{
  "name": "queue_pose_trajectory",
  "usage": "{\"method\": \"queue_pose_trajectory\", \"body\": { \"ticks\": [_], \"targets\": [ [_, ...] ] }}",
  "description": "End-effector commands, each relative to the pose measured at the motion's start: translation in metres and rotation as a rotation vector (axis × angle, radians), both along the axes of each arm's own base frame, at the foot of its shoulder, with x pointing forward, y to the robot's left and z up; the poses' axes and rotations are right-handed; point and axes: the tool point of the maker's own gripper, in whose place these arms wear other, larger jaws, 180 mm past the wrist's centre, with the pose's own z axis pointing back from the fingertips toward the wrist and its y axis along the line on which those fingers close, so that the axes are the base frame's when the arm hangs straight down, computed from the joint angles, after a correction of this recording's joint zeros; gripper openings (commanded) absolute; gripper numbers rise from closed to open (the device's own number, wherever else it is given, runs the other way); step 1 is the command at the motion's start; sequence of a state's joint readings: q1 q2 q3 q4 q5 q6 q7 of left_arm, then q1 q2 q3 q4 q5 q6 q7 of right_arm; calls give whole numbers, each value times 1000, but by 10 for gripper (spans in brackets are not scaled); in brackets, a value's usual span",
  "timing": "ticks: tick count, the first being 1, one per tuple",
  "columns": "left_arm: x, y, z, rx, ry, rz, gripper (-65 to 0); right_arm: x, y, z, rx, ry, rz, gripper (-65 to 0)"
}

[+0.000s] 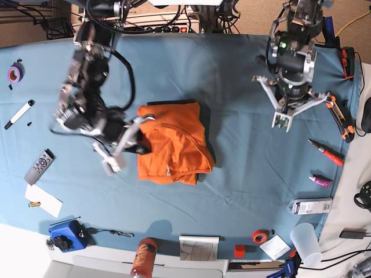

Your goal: Layout the t-shirt on the table in an organized manner, then fold the t-shirt properly

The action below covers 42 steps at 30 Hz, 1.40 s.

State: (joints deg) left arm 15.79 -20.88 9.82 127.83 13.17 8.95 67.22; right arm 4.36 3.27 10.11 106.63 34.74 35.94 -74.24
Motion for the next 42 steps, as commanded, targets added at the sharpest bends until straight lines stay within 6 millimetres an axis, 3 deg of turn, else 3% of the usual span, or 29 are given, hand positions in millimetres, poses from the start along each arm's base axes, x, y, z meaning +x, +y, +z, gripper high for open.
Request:
{"method": "queue_pose_trajectory", "body": {
  "ticks": [1, 6, 14, 18, 26, 35, 38, 42],
  "targets": [
    [0, 3, 8, 13, -28, -9, -650, -4, -6, 6, 1, -22, -11, -650],
    [-25, 11, -2, 41, 45, -33, -650, -56, -35, -12, -13, 79, -75, -650],
    [-84, 3, -34, -7, 239, -97, -650, -141, -84, -11, -132, 157, -217, -650],
    [-108, 15, -43, 16, 311, -77, -650, -181, -100, -24, -188, 238, -216, -650],
    [-148, 47, -52, -55, 444, 12, -650, -239, -104, -45, -213, 411, -211, -650],
    [-199, 91, -68, -103, 583, 139, -650, -281, -109, -56, -255, 537, -205, -650],
    [-225, 95, -79, -109, 662, 164, -650, -297, -118, -63, -279, 597, -202, -650],
    [-272, 84, -96, -181, 799, 172, -650, -331, -135, -80, -306, 729, -185, -650]
  ]
}}
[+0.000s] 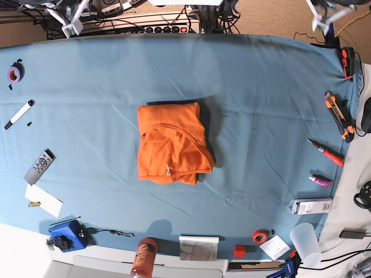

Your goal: Layout the t-shirt on the table in an organized manner, then fold the t-shirt properly

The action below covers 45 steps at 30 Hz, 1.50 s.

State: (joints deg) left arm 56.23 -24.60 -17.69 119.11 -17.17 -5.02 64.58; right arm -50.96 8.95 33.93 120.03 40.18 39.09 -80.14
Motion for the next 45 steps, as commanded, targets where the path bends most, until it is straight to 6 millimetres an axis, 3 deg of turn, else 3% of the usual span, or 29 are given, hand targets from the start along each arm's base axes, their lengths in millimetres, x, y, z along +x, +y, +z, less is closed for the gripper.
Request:
{"method": "queue_pose_trajectory", "body": {
  "ticks": [1, 4, 7, 13, 24, 30, 35, 39, 45],
  "targets": [
    [-14, -2, -1, -19, 34, 7, -650, -9, -5, -1, -3, 30, 10, -650],
    [-43, -19, -15, -97, 110, 47, -650, -35, -10, -16, 22, 125, -18, -650],
    [-57, -24, -30, -124, 125, 96, -650, -55, -7, -32, 63, 202, -52, -650],
    [-51, -13, -64, -119, 133, 170, -650, -77, -3, -72, 52, 349, 12, -650],
    [-42, 16, -149, -101, 94, 367, -650, -62, -2, -152, 0, 436, 104, -650],
    [-30, 26, -185, -91, 10, 391, -650, -50, 0, -193, -51, 455, 189, -650],
    [-24, 8, -207, -117, -77, 378, -650, -32, 13, -220, -32, 393, 290, -650],
    [-27, -20, -223, -122, -94, 382, -650, -20, 21, -235, -41, 333, 340, -650],
    [2, -54, -231, -168, -150, 370, -650, 1, 13, -253, -183, 150, 449, -650]
  ]
}}
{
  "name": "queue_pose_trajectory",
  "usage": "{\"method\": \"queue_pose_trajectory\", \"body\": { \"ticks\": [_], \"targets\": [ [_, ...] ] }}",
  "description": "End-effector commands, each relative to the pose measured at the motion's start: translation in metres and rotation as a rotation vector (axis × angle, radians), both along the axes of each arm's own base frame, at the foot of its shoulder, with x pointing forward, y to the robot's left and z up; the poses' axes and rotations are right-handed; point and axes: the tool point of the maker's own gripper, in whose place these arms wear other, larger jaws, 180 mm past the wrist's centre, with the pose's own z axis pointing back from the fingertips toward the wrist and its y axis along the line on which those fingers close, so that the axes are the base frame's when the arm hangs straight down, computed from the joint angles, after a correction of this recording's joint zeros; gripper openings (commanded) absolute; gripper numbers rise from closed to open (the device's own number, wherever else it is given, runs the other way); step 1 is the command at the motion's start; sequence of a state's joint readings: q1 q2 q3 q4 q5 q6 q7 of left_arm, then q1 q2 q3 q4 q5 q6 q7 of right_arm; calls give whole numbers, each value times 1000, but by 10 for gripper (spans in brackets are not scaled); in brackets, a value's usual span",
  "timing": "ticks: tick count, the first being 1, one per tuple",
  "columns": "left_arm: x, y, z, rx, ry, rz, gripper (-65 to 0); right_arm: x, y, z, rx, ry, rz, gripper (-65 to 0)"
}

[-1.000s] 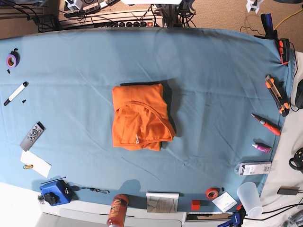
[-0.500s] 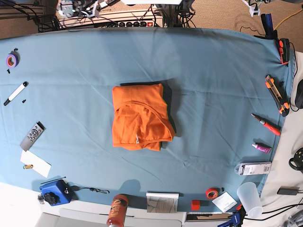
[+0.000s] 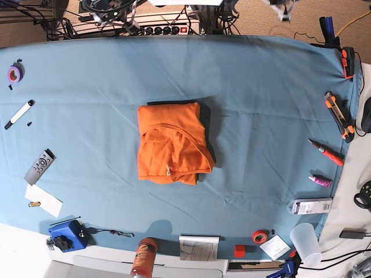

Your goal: Layout the t-shirt on the table in an organized manner, then fold the t-shirt properly

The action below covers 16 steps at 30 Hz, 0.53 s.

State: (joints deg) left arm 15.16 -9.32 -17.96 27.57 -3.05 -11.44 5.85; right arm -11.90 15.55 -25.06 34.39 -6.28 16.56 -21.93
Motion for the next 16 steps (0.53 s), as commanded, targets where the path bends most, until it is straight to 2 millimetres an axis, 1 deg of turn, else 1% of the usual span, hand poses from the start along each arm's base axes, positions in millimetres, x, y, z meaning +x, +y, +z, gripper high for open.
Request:
{"method": "queue_pose_trajectory", "body": {
  "ticks": [1, 6, 11, 16],
  "targets": [
    [-2, 2, 1, 4, -1, -1, -650, 3, -6, 0, -14, -21, 23, -650],
    [-1, -11, 0, -15, -7, 8, -650, 4, -7, -1, -33, -32, 50, -650],
    [1, -10, 0, -14, -13, 6, -650, 11, -7, -1, -36, -40, 48, -650],
    [1, -12, 0, -22, -15, 5, -650, 11, -7, -1, -36, -37, 43, -650]
  ]
}}
